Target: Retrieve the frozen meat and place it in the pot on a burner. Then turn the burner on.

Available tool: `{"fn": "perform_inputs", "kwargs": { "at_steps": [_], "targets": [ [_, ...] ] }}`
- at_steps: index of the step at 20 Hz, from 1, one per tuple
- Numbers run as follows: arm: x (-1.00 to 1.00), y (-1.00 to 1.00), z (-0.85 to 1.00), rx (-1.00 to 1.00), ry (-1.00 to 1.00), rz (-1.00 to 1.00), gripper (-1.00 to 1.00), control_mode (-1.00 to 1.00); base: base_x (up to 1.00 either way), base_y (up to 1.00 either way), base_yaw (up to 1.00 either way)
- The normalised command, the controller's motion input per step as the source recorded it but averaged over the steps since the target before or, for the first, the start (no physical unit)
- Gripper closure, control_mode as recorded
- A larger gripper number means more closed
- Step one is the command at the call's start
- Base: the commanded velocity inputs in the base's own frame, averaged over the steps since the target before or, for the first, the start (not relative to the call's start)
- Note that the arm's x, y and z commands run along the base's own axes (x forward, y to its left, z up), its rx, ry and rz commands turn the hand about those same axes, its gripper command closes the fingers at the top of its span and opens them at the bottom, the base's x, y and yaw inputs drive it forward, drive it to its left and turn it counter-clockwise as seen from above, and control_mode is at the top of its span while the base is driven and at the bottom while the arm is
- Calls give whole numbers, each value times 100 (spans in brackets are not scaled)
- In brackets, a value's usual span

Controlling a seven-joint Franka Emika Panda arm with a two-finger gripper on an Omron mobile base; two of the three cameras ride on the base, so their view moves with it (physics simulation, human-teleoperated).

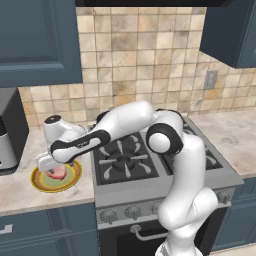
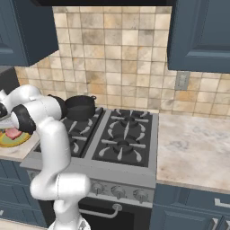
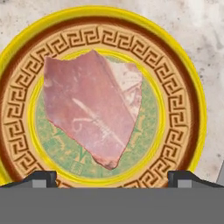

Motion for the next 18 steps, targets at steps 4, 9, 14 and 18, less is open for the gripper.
{"fn": "perform_inputs", "kwargs": {
  "at_steps": [4, 9, 14, 18],
  "targets": [
    [12, 0, -28, 0, 0, 0, -100, -100, 0, 0, 0],
    [8, 11, -7, 0, 0, 0, -100, -100, 0, 0, 0],
    [0, 3, 0, 0, 0, 0, -100, -100, 0, 0, 0],
    [-9, 0, 0, 0, 0, 0, -100, -100, 0, 0, 0]
  ]
}}
